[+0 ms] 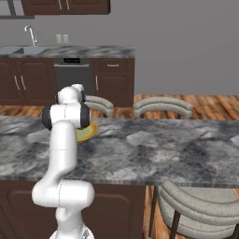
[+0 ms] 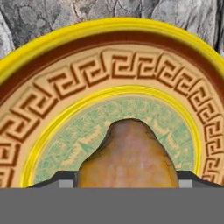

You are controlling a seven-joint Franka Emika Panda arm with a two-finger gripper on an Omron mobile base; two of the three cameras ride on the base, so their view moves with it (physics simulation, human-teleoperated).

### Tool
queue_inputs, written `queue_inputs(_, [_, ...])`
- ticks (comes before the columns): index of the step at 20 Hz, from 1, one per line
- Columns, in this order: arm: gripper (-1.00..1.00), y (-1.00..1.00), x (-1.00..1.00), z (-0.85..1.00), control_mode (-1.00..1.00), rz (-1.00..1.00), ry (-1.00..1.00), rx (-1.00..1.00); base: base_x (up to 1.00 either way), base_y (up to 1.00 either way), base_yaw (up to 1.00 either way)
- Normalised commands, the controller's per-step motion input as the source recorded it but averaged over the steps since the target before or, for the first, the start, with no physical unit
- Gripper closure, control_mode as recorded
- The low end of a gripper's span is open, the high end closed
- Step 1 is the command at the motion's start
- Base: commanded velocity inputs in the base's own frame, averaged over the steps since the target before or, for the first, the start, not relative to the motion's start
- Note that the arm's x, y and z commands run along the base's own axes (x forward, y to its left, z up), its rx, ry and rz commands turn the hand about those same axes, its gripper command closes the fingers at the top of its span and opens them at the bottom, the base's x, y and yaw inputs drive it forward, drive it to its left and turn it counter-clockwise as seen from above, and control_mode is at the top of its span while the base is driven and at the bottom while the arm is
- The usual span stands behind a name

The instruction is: Take the chicken drumstick from the fridge and place it on the digital scale on the counter by the fridge. Wait a few seconds for a reading, then move it to the plate on the dining counter.

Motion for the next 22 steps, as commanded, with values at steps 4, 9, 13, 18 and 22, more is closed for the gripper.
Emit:
queue_inputs(4, [-1.00, 0.00, -0.16, -0.09, -1.00, -0.06, 0.00, -0.01, 0.00, 0.00, 0.00])
queue_inputs(9, [-1.00, -0.03, -0.20, 0.15, -1.00, -0.06, -0.02, 0.00, 0.00, 0.00, 0.00])
queue_inputs(13, [-1.00, 0.00, -0.14, 0.46, -1.00, -0.01, -0.08, 0.00, 0.00, 0.00, 0.00])
queue_inputs(18, [-1.00, 0.00, -0.17, 0.50, -1.00, 0.00, -0.12, 0.00, 0.00, 0.00, 0.00])
queue_inputs(22, [-1.00, 0.00, -0.08, 0.26, -1.00, 0.00, -0.15, 0.00, 0.00, 0.00, 0.00])
